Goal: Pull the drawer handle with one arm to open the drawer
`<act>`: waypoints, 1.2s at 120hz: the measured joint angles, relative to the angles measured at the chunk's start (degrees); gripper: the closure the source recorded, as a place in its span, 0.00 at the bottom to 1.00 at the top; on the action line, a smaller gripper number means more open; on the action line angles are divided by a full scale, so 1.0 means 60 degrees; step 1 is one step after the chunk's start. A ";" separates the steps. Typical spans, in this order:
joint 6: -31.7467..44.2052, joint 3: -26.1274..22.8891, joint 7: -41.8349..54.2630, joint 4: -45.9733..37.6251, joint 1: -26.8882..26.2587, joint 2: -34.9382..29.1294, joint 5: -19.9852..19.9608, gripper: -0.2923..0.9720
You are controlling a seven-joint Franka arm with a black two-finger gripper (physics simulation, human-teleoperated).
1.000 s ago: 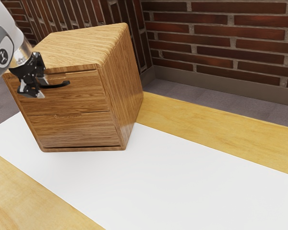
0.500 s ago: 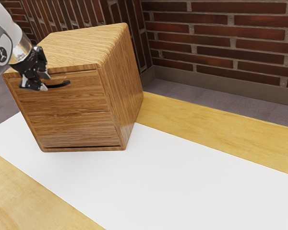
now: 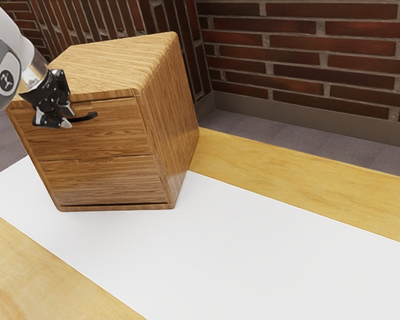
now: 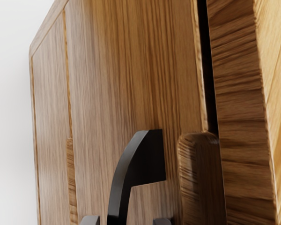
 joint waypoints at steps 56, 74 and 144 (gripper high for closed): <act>-0.0003 -0.0039 0.0033 -0.0016 -0.0198 -0.0027 -0.0042 0.72; -0.0035 -0.0029 0.0081 -0.0050 -0.0274 -0.0052 -0.0088 0.72; -0.0276 0.0707 0.0149 -0.0373 -0.0902 -0.0484 -0.0152 0.69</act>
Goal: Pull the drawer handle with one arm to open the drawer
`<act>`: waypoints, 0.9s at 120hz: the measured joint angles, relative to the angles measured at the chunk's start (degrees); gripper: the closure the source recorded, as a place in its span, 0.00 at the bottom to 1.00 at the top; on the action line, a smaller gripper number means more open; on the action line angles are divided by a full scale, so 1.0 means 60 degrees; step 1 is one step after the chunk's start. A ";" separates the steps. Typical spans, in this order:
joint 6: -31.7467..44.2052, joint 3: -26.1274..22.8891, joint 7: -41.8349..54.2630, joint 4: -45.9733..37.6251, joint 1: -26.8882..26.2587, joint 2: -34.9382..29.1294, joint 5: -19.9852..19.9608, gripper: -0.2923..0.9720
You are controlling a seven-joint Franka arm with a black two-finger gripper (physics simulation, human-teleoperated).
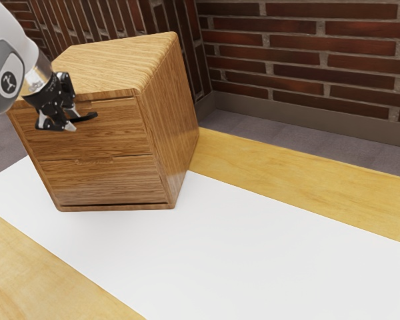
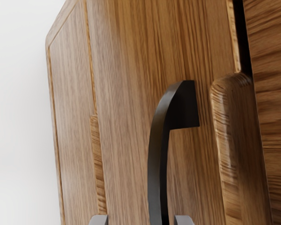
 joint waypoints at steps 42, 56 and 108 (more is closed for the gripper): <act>-0.0034 0.0008 0.0021 -0.0041 -0.0046 -0.0015 -0.0003 0.69; -0.0033 0.0015 0.0026 -0.0098 -0.0045 -0.0087 -0.0006 0.69; -0.0103 0.1518 0.0036 -0.0441 -0.1512 -0.0334 -0.0007 0.70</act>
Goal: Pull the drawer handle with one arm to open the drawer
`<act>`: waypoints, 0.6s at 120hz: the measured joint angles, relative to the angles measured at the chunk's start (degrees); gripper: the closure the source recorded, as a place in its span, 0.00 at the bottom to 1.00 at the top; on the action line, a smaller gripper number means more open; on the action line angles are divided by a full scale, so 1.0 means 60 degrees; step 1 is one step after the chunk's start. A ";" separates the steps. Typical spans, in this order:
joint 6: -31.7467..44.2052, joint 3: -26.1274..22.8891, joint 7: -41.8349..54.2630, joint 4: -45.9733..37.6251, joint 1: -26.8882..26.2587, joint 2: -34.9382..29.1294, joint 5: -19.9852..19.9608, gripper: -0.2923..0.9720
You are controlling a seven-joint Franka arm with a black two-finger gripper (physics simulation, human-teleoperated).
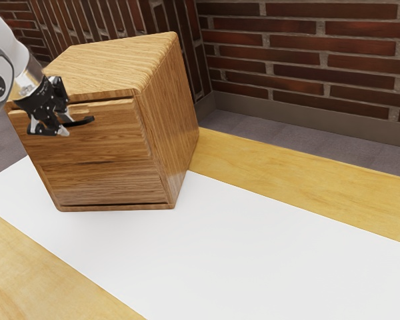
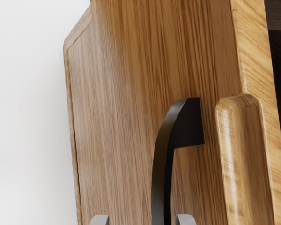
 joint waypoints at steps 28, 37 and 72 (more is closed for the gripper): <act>-0.0016 0.0689 0.0008 -0.0096 -0.0580 -0.0036 0.0005 0.70; -0.0018 0.0702 0.0010 -0.0134 -0.0597 -0.0063 0.0005 0.70; -0.0028 0.0719 0.0010 -0.0283 -0.0648 -0.0181 0.0005 0.70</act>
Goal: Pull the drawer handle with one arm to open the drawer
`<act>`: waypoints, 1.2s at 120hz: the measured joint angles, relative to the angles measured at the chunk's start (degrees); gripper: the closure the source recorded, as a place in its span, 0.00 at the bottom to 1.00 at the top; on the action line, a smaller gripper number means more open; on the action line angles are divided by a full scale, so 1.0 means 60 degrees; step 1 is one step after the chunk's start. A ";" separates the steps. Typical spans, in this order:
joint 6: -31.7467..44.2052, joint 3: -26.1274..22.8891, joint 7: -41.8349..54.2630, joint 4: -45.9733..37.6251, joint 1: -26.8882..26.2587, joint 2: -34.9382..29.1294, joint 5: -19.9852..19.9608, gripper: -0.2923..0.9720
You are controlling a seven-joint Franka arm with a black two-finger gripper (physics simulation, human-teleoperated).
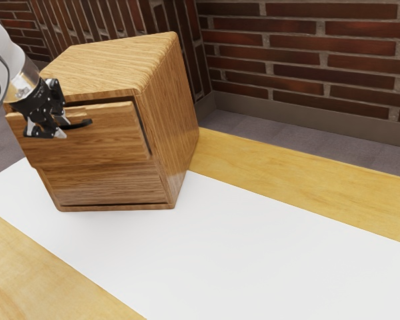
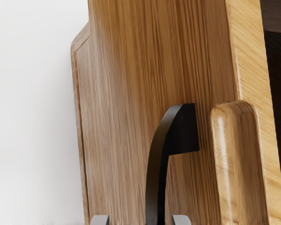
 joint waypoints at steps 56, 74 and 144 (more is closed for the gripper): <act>-0.0010 0.0730 -0.0014 -0.0505 -0.0713 -0.0529 -0.0006 0.70; -0.0007 0.0764 -0.0020 -0.0703 -0.0744 -0.0711 -0.0009 0.70; 0.0000 0.1039 -0.0054 -0.1270 -0.0991 -0.1298 -0.0012 0.70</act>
